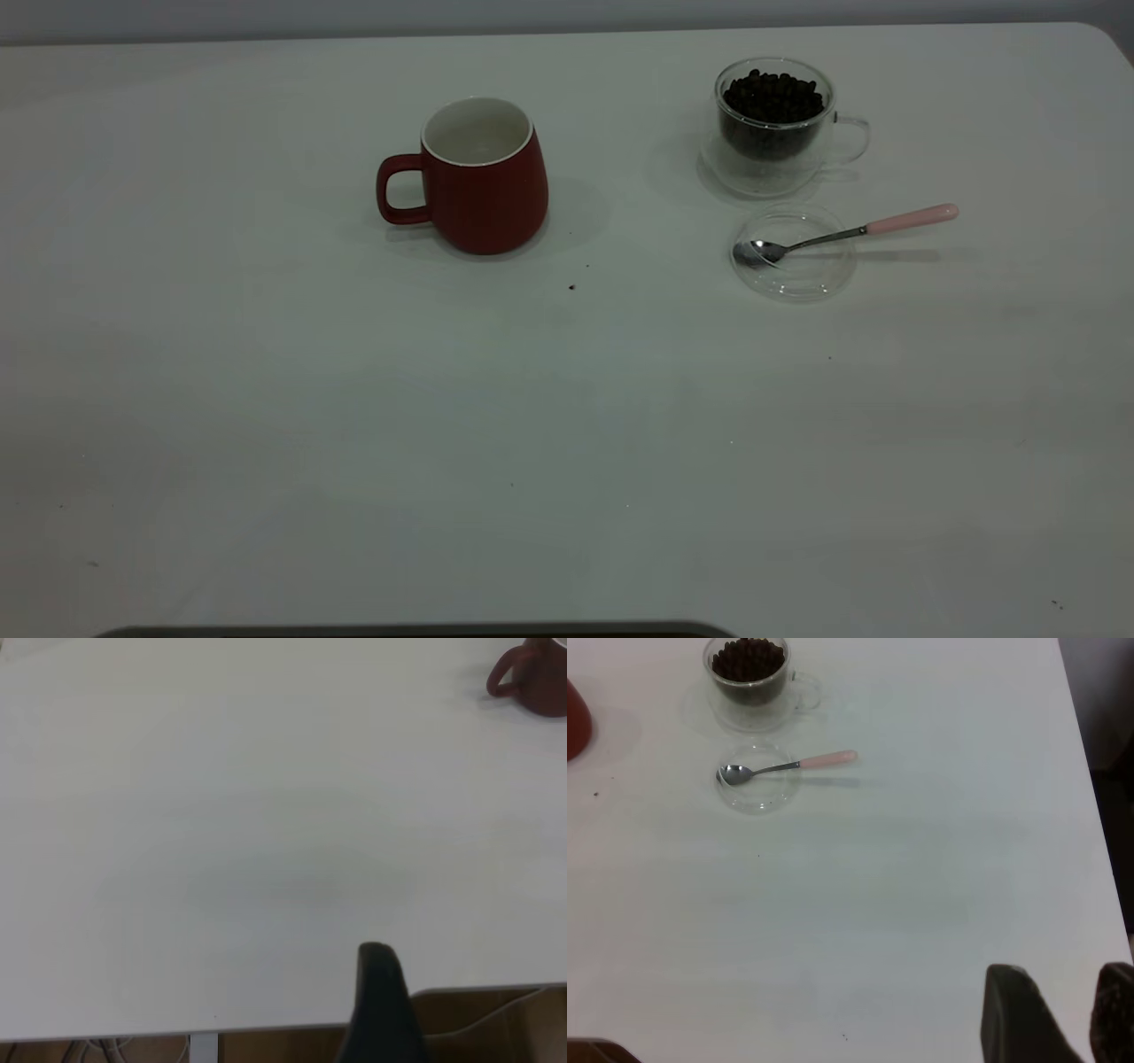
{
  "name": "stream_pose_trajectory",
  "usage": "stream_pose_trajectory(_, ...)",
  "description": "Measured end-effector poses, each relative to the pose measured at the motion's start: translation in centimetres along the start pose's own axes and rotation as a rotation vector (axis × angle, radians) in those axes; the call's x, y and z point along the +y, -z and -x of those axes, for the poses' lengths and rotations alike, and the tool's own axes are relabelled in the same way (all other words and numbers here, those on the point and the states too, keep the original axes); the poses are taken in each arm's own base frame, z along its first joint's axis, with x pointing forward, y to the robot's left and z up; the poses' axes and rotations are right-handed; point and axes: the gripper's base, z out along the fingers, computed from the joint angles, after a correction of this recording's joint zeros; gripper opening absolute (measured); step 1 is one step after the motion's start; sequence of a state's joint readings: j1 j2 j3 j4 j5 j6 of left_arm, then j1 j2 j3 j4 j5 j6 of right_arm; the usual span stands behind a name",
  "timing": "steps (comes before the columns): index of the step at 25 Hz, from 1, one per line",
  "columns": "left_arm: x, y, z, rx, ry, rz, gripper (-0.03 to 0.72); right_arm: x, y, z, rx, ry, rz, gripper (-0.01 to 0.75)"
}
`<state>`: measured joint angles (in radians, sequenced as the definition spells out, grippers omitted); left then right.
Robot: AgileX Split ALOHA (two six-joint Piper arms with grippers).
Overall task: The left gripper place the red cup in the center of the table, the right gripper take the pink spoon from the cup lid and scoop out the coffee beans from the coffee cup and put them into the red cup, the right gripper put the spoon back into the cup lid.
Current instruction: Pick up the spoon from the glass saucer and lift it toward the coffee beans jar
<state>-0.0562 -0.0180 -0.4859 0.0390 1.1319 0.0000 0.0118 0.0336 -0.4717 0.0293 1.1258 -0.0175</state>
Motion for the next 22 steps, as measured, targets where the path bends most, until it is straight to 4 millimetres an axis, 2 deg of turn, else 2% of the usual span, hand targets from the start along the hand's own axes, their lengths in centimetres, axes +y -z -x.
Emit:
stream_pose_trajectory(10,0.0,0.0,0.0,0.001,0.0,0.0,0.586,0.6,0.0,0.1,-0.009,-0.038,0.071,0.239)
stream_pose_trajectory(14,0.0,0.0,0.0,0.001,0.0,0.0,0.586,1.5,-0.2,1.3,-0.075,-0.084,0.172,0.241)
stream_pose_trajectory(17,0.0,0.0,0.0,0.001,0.0,0.0,0.586,1.8,-1.6,3.4,-0.095,-0.084,0.215,0.272)
stream_pose_trajectory(22,0.0,0.0,0.0,0.001,0.0,0.0,0.586,1.8,-6.4,6.8,-0.053,-0.037,0.225,0.383)
